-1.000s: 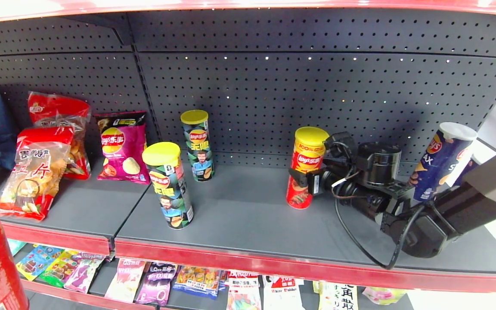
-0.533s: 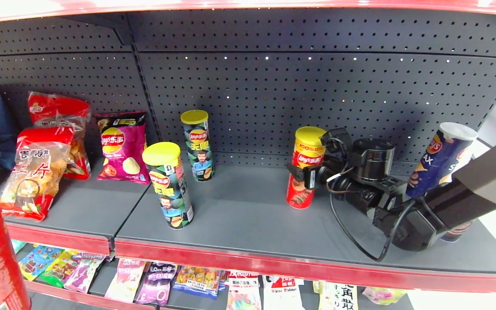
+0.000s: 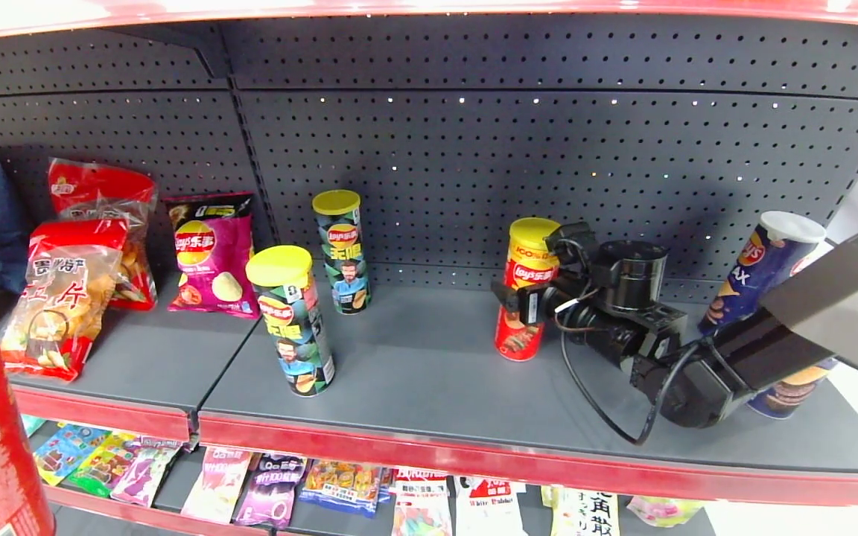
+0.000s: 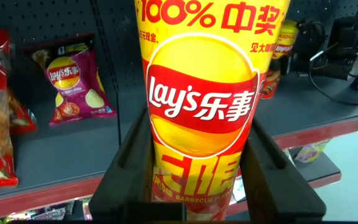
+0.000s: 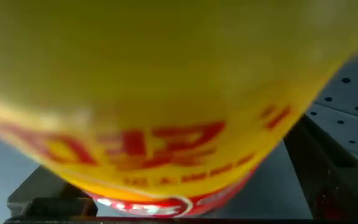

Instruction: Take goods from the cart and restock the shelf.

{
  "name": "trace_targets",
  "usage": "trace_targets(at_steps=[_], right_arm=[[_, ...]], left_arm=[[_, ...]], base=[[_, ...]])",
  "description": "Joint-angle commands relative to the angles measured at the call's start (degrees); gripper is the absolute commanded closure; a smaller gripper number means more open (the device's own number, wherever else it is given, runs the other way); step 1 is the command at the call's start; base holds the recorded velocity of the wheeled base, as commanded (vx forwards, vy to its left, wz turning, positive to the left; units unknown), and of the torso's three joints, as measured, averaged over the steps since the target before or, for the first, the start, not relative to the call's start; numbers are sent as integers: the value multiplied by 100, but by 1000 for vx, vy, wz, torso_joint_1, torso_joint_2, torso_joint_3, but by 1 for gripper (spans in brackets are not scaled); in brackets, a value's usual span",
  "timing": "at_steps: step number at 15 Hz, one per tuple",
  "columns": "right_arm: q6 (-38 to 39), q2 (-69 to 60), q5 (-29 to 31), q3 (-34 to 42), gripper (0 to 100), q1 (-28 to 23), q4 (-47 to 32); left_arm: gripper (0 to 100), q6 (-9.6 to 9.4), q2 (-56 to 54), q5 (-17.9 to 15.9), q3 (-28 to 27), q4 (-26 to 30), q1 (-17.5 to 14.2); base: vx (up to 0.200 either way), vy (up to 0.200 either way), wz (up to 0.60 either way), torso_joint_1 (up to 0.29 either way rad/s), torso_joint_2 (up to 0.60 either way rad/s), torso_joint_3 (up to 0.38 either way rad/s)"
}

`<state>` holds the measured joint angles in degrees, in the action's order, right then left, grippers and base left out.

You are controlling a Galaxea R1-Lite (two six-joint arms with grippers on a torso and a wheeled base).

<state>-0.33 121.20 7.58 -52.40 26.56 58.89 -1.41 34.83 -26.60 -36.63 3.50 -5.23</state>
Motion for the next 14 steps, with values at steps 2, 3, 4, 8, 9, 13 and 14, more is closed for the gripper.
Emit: trace_targets(at_steps=[2,3,4,8,9,13,14], right_arm=[[-37,27,59,-8,100,68,-1],[-81,27,59,1,100,68,-1],[-125,18,59,19,100,86,-1],[-125,-26,77,98,100,200,17],[-125,-79,129,195,100,270,26],[-125,-422,411,511,100,622,35],[-125,-510,534,529,100,666,35]], left_arm=[[100,1,6,-12,7,2,-4],[100,1,6,-12,7,2,-4],[100,1,6,-3,7,2,-4],[100,1,6,-12,-11,2,-4],[100,1,6,-12,-11,2,-4],[100,1,50,-29,-81,2,-4],[100,1,42,-29,-63,10,-4]], base=[[0,0,0,0,0,0],[0,0,0,0,0,0],[0,0,0,0,0,0],[0,0,0,0,0,0],[0,0,0,0,0,0],[0,0,0,0,0,0],[0,0,0,0,0,0]])
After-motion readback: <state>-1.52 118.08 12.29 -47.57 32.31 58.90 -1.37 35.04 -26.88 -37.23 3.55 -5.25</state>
